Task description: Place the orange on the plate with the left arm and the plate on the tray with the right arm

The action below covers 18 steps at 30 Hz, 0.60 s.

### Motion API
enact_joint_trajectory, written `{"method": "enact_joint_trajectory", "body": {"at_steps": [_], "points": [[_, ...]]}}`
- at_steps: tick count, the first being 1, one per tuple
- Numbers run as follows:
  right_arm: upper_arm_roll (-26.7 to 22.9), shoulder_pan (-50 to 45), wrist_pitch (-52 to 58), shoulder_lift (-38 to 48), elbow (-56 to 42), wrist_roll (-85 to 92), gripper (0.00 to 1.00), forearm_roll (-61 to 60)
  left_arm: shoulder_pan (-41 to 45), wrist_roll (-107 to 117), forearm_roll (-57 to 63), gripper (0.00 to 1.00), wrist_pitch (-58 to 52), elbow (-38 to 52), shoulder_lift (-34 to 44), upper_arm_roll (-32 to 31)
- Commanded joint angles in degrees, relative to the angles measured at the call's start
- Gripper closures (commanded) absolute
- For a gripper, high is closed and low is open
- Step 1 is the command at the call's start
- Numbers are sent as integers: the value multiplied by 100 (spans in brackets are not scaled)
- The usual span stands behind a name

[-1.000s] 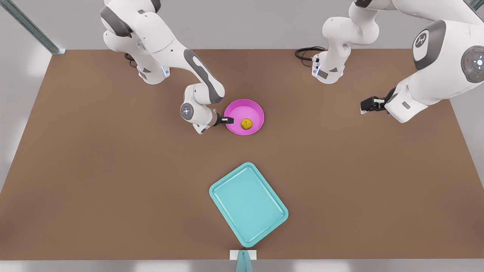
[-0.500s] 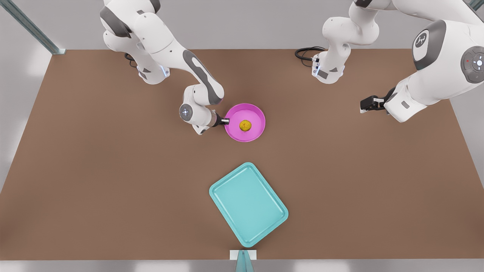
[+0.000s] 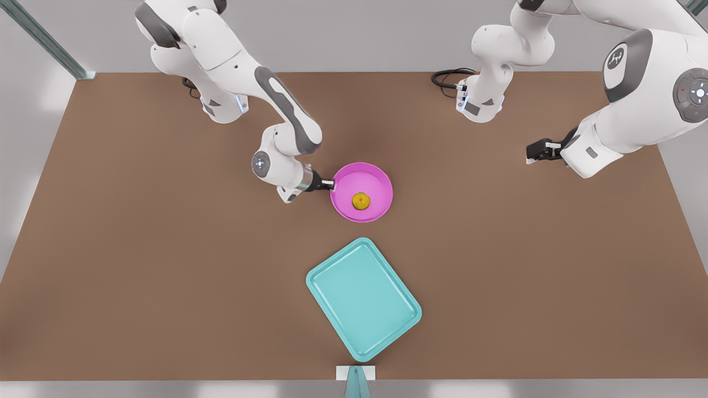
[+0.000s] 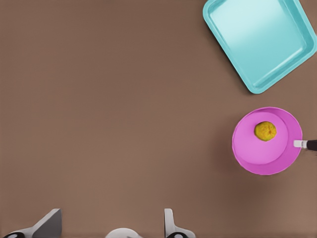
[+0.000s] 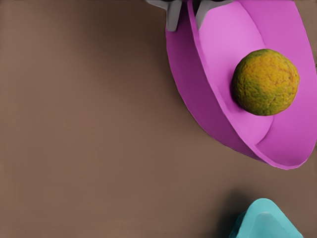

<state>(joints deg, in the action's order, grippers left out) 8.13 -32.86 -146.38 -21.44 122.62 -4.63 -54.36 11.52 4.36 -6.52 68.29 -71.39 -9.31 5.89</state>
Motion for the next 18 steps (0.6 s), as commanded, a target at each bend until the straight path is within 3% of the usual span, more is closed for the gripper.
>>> {"method": "enact_joint_trajectory", "body": {"at_steps": [1, 6, 13, 18], "points": [[4, 236, 163, 8, -89, 58, 79, -13, -10, -41, 1, 0, -9, 2, 8, -1], [4, 939, 725, -18, -678, 349, 79, -285, -10, -41, 10, 0, -18, 2, -1, 8], [-14, 1476, 1420, -1864, -3385, 349, 79, -347, -10, -41, 10, 0, -53, 2, -1, 17], [-22, 1520, 1455, -2356, -4018, 349, 79, -312, -36, -49, 54, 0, -123, 2, -27, 26]]}}
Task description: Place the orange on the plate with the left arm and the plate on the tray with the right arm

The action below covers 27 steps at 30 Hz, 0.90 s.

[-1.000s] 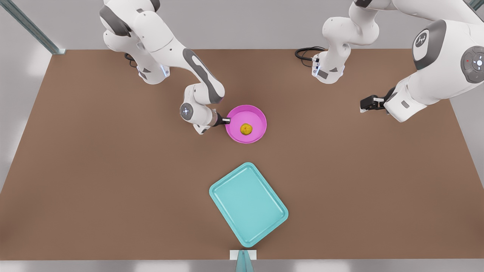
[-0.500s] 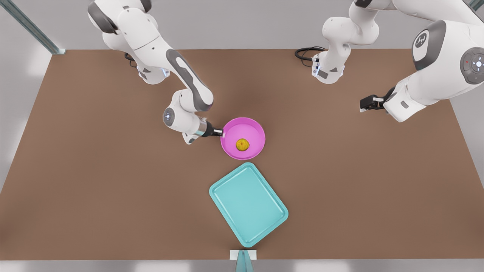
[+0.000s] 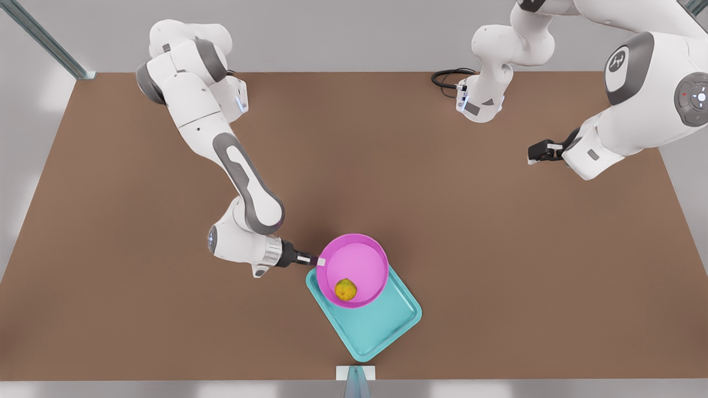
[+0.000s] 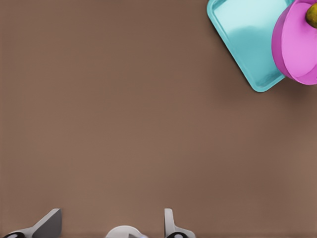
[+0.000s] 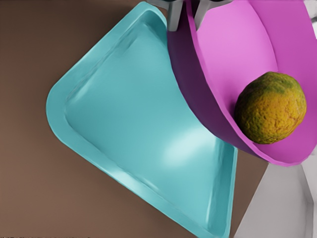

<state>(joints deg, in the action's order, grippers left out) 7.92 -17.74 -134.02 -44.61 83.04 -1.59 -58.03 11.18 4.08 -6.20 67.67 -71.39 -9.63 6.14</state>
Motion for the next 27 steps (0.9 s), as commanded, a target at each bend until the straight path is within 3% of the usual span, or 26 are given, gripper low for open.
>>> {"method": "enact_joint_trajectory", "body": {"at_steps": [1, 3, 4, 5, 6, 15, 16, 18, 20, 21, 23, 24, 25, 26, 27], "points": [[-1, 7, 227, -65, -113, 53, 79, 46, -2, -22, 23, 0, -61, 2, 4, 1], [-10, 33, 227, -65, -113, 71, 79, 99, -2, -13, 14, 0, -114, 2, 4, 1], [-10, 33, 227, -65, -113, 228, 61, 117, -2, -13, 14, 0, -131, 2, 4, 1], [-10, 33, 227, -83, -113, 396, 34, 108, -2, -13, 14, 0, -131, 2, 4, 1], [-10, 33, 227, -92, -113, 413, 0, 108, -2, -13, 14, 0, -131, 2, 4, 1], [-19, 218, 771, -13, -297, 326, 0, 46, -2, -30, 14, 0, -131, 2, -4, 1], [-254, 358, 1612, 232, -297, 238, 0, 117, -2, -22, 14, 0, -131, 2, -4, 1], [-1688, 376, 5884, 497, -1447, -263, 0, 1715, -2, -22, 14, 0, -131, 2, -4, 1], [-2699, 543, 7961, 488, -2941, -175, 0, 2551, -10, -30, 14, 0, -131, 2, -13, 10], [-2928, 719, 8480, 602, -3785, 122, 0, 3262, -10, -39, 14, 0, -131, 2, -22, 1], [-2849, 552, 8516, 1613, -3795, 1828, 0, 5091, -10, -57, 5, 0, -131, 2, -22, 10], [-2849, 447, 8533, 1903, -3778, 1811, 0, 5127, -10, -48, 14, 0, -131, 2, -22, 10], [-2446, 446, 8349, 2692, -2936, 1802, 0, 5574, -19, -48, 14, 0, -131, 2, -22, 10], [-1804, 578, 7402, 3816, -1540, 1793, 0, 6233, -19, -30, 14, 0, -131, 2, -22, 19], [-1680, 614, 7233, 3978, -1247, 1776, 0, 6287, -19, -30, 14, 0, -131, 2, -22, 28]]}}
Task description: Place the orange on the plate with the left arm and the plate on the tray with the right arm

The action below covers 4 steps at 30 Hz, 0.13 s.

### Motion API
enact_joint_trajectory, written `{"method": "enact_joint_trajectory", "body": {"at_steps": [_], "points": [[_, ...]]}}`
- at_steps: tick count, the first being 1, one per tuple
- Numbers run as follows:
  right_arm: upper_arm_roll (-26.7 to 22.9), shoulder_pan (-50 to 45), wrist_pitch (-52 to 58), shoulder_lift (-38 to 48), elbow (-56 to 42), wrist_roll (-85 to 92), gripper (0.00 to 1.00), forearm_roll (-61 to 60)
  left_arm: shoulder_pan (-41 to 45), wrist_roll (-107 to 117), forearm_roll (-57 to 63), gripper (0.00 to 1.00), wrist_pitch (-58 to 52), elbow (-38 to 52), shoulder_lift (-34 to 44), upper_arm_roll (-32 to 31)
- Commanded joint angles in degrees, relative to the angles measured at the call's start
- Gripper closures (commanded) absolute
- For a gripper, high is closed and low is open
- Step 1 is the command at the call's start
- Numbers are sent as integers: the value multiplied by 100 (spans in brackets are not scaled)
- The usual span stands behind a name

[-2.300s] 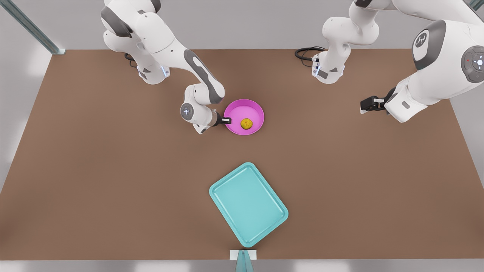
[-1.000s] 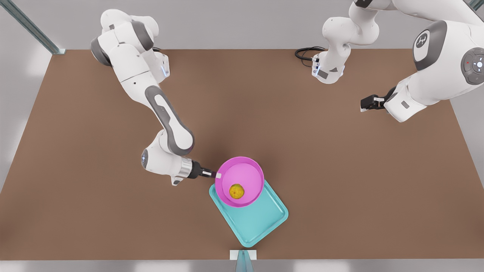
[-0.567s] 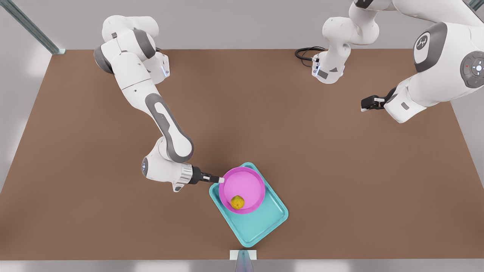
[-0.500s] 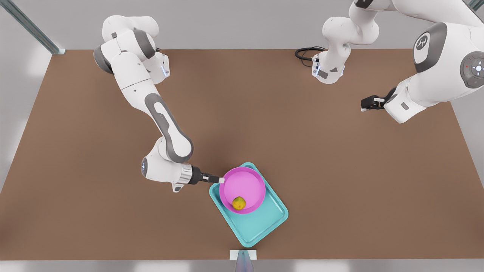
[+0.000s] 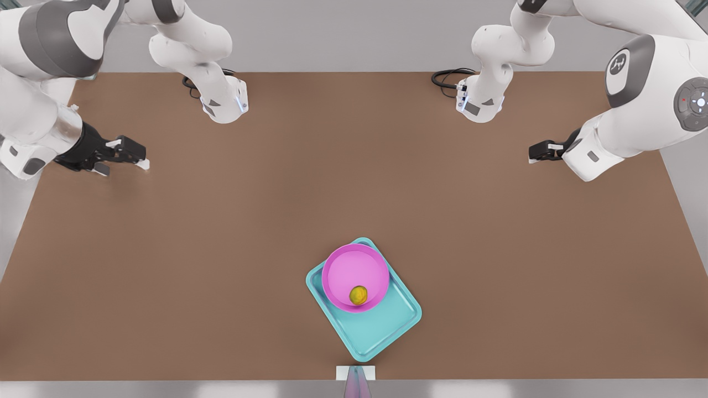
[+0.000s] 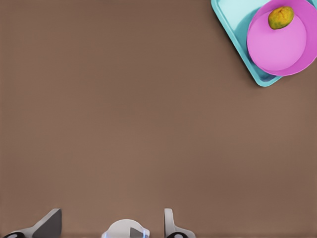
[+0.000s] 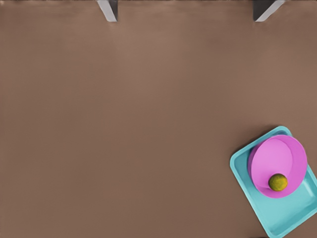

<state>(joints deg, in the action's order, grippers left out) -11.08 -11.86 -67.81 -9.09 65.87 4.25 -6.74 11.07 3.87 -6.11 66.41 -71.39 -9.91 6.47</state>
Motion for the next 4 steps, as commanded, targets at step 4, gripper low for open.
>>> {"method": "enact_joint_trajectory", "body": {"at_steps": [4], "points": [[238, 25, 576, 346, 567, 1104, 0, 1157, -9, -88, 22, 0, -137, 29, 50, 73]]}}
